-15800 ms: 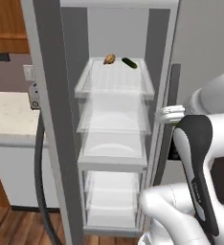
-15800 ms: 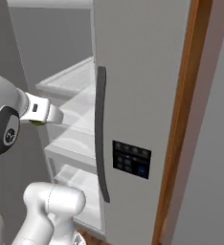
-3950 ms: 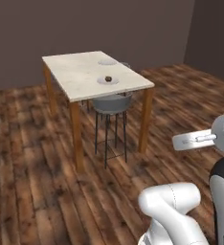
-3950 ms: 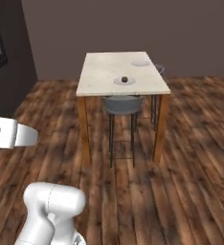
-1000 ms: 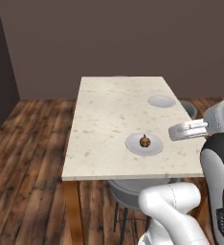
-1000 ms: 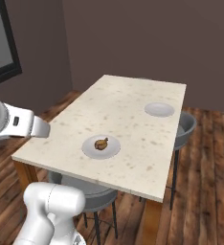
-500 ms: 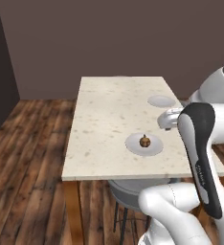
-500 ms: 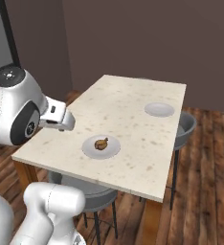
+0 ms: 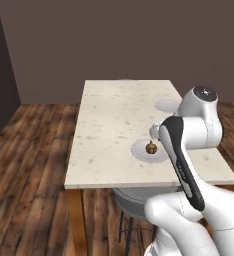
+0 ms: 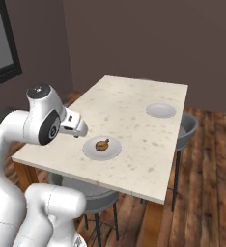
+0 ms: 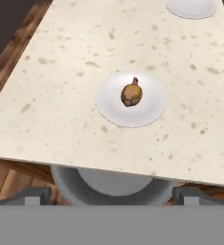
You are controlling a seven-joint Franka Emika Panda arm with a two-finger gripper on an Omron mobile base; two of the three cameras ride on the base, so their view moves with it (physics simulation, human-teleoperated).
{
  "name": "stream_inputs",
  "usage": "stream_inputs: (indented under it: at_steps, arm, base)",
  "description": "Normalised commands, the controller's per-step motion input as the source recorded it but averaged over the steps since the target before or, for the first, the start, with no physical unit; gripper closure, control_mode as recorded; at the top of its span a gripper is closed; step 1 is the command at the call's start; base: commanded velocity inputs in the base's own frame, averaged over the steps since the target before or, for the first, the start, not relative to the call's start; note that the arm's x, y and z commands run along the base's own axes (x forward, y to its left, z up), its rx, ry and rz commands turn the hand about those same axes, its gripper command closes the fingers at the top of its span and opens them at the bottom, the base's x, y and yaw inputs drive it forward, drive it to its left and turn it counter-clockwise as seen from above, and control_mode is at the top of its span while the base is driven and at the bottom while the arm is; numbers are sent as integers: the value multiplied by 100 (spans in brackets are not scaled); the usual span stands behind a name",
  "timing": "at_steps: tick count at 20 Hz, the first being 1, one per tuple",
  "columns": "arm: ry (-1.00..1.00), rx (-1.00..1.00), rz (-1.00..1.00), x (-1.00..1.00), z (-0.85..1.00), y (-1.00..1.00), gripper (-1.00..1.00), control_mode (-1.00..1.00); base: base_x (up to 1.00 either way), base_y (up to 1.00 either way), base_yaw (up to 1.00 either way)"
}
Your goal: Transport the chicken drumstick and lime to the fridge. Place the chicken drumstick on the rack containing meat and place the lime on the rack containing the vegetable, ensuring meats and vegetables are on different racks.
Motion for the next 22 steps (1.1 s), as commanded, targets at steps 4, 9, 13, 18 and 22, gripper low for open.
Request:
stream_inputs:
  at_steps: [4,9,13,18,22]
  arm:
    - [20,0,0,71,-60,-13,-100,-100]
    - [20,0,0,74,-57,-13,-100,-100]
    - [18,0,0,69,-40,-10,-100,-100]
    - [22,-1,0,70,-35,-1,-100,-100]
    - [16,0,0,56,-35,-14,-100,-100]
  base:
    - [0,0,0]
    - [0,0,0]
    - [0,0,0]
    - [0,0,0]
    - [0,0,0]
